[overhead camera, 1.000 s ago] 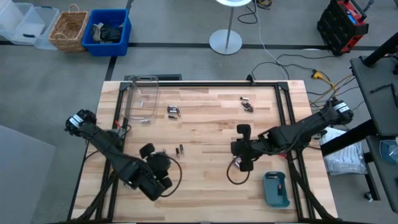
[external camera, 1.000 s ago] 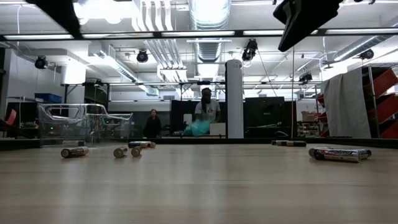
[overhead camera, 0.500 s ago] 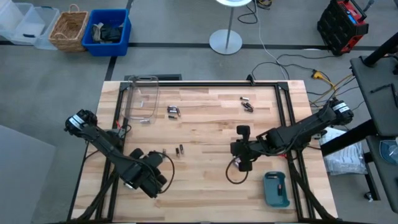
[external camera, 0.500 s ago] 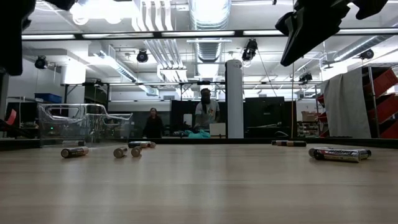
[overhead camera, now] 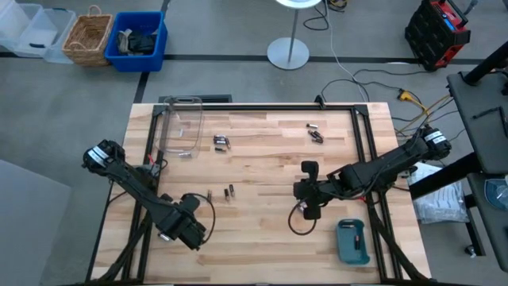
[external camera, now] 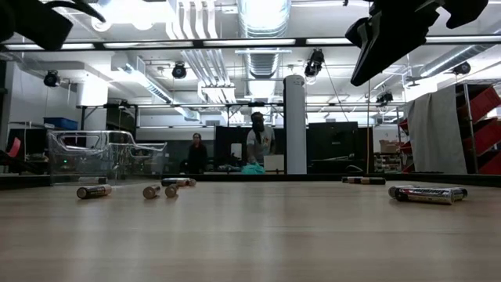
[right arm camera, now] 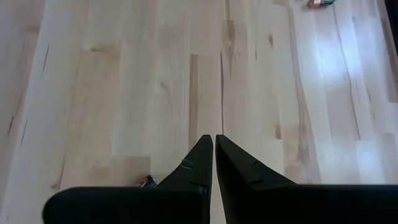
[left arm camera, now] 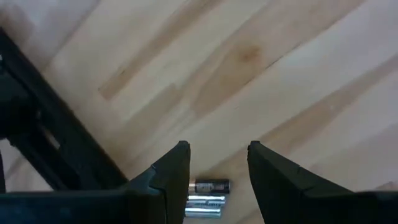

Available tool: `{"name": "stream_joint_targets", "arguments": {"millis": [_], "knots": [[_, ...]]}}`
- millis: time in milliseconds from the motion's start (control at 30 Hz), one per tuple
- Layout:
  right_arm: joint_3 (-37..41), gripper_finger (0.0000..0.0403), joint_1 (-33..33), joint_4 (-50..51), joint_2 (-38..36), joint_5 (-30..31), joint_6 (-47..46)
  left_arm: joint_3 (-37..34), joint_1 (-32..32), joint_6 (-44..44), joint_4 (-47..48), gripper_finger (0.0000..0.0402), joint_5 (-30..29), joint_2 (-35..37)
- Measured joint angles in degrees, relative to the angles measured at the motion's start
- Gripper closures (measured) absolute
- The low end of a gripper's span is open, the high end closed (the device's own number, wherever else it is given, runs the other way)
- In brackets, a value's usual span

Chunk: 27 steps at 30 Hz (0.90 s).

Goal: Sort batteries
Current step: Put the copper and black battery into the blue bin

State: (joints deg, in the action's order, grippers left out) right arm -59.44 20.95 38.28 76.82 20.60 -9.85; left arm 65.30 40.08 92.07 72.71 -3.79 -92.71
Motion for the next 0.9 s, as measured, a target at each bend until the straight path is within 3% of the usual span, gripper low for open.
{"name": "stream_joint_targets", "arguments": {"millis": [200,333,900], "knots": [[0.0,0.0390,0.0,0.0,0.0,0.0,0.4,-0.1,-0.7,-0.3,-1.1,0.0260,-9.9,0.0],[0.0,0.0390,0.0,0.0,0.0,0.0,0.4,-0.1,-2.3,-3.1,-3.4,0.0260,-13.6,0.0],[0.5,0.0390,0.0,0.0,0.0,0.0,0.9,-1.4,-12.7,-13.6,-9.3,0.0260,-18.2,0.0]]}}
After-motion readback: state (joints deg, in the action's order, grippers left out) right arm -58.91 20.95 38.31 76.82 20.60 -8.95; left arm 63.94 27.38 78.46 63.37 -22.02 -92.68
